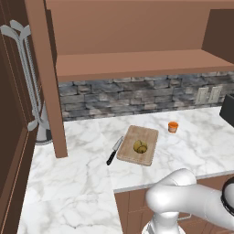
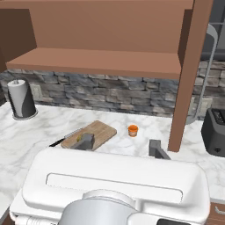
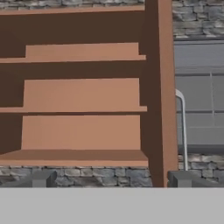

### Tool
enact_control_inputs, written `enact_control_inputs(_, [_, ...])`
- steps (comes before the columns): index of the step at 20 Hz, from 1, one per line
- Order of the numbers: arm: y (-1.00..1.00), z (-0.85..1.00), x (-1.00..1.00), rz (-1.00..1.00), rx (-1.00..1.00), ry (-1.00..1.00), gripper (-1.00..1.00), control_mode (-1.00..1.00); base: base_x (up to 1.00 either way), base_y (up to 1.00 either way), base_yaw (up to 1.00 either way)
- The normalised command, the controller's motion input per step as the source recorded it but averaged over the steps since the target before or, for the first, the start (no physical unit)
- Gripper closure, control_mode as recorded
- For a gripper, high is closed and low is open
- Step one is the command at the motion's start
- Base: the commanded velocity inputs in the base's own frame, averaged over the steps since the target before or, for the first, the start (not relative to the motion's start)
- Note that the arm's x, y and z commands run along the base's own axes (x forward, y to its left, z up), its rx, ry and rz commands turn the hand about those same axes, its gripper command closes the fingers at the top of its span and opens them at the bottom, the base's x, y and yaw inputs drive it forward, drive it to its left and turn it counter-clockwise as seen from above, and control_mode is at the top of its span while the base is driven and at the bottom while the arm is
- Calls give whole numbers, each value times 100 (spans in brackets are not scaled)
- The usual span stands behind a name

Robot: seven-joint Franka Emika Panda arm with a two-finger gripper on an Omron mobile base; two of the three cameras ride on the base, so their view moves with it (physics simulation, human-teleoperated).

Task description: Pick the bread, place it on the cutting board, pick the jam, place it on the counter, and close the cabinet.

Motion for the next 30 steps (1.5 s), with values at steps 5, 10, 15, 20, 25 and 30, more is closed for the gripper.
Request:
enact_control_inputs(5, [-5, -3, 11, 5, 0, 0, -100, -100, 0, 0, 0])
enact_control_inputs(10, [-7, -4, 9, 5, 0, 0, -100, -100, 0, 0, 0])
enact_control_inputs(15, [-5, -3, 8, 5, 0, 0, -100, -100, 0, 0, 0])
enact_control_inputs(20, [-1, -2, 12, 4, 0, 0, -100, -100, 0, 0, 0])
enact_control_inputs(25, [-1, -5, 18, 3, 0, 0, -100, -100, 0, 0, 0])
enact_control_inputs(30, [-3, -6, 16, 3, 0, 0, -100, -100, 0, 0, 0])
